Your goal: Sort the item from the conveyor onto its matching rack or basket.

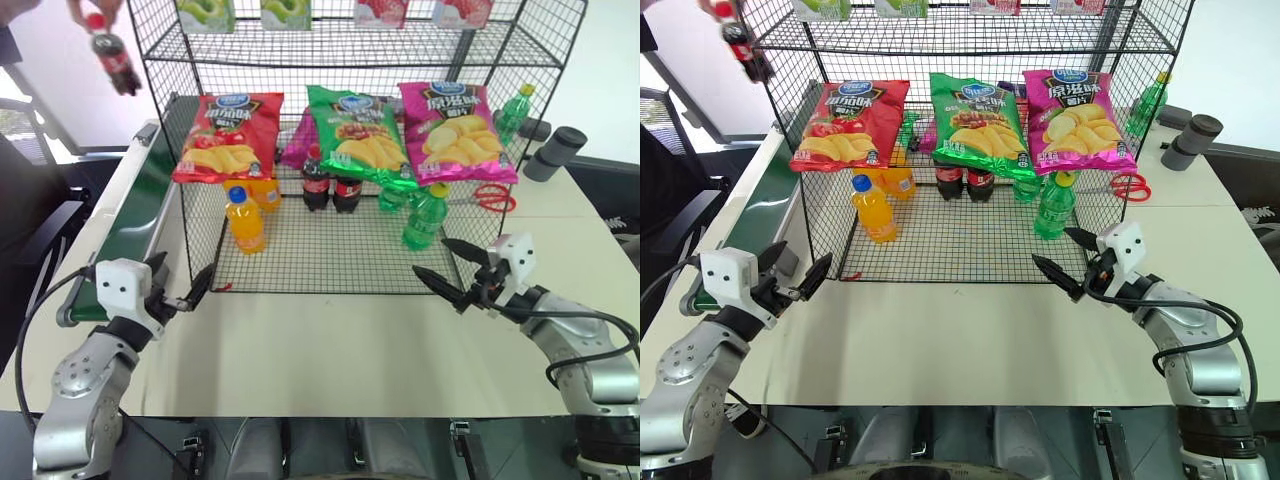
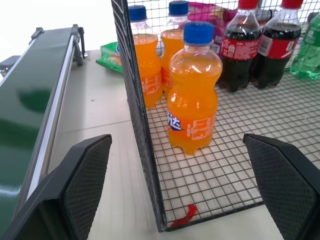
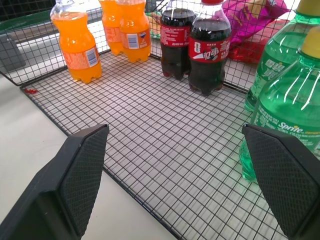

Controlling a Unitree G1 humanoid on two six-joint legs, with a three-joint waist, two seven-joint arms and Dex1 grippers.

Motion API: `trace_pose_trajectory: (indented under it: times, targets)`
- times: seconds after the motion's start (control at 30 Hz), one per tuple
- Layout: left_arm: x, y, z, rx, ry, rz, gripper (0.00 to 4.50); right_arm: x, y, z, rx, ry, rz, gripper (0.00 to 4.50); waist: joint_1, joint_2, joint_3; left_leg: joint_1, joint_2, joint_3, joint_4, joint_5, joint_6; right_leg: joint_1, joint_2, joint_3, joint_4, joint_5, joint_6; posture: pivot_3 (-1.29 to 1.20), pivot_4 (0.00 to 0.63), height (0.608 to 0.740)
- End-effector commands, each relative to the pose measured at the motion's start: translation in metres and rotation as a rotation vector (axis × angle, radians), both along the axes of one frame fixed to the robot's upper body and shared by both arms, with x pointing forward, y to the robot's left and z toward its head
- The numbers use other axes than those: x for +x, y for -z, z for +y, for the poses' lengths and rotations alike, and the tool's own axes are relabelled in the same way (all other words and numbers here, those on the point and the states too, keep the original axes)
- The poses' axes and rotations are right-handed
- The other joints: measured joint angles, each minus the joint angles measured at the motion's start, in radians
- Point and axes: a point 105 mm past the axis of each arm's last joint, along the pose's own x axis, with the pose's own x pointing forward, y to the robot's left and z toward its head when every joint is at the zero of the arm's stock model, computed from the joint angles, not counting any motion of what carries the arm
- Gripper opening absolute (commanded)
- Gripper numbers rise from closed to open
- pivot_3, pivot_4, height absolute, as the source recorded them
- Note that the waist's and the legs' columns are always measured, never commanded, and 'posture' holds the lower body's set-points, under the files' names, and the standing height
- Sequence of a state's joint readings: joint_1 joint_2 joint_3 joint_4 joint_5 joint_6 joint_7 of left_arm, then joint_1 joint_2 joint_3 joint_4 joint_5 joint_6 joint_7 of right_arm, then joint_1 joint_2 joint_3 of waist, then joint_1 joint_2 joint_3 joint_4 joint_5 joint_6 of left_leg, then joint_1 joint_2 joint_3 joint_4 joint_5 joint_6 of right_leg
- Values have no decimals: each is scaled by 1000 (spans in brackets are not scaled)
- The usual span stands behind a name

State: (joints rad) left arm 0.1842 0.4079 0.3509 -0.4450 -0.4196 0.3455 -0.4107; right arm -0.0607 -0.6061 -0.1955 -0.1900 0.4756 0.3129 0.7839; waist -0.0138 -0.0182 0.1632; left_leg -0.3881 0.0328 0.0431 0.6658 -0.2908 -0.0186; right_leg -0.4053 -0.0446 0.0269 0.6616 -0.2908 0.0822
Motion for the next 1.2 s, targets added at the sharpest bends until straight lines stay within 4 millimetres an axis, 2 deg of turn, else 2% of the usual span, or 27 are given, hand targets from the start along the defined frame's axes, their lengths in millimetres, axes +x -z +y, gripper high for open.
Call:
trace_pose_trajectory:
  times: [0.03, 0.53, 0.73, 0.83, 0.93, 1.2]
  targets:
    - [-3, -15, 8, 12, -42, -53, 4500, 2, -9, 4, 5, -20, -46, 4431, 0, 0, 0, 0, 0, 0, 0, 0, 0, 0, 0, 0, 0, 0, 0, 0, 150, 734]
    - [-5, -24, 45, 56, -295, -128, 4500, 9, -13, 8, -10, -30, -78, 4431, 1, 0, 0, 0, 0, 0, 0, 0, 0, 0, 0, 0, 0, 0, 0, 0, 150, 734]
    - [-8, -20, 56, 64, -344, -99, 4500, 9, -13, 7, -20, -16, -83, 4431, 0, 0, 0, 0, 0, 0, 0, 0, 0, 0, 0, 0, 0, 0, 0, 0, 150, 734]
    - [-11, -24, 64, -61, -354, -139, 4500, 9, -13, 7, -31, -10, -91, 4431, 0, 0, 0, 0, 0, 0, 0, 0, 0, 0, 0, 0, 0, 0, 0, 0, 150, 734]
    - [-13, -25, 73, -37, -390, -145, 4500, 8, -13, 11, -29, -10, -85, 4431, 0, 0, 0, 0, 0, 0, 0, 0, 0, 0, 0, 0, 0, 0, 0, 0, 150, 734]
    - [-5, -19, 78, -11, -400, -132, 4500, 5, -13, 35, -64, -38, -141, 4431, 0, 0, 0, 0, 0, 0, 0, 0, 0, 0, 0, 0, 0, 0, 0, 0, 150, 734]
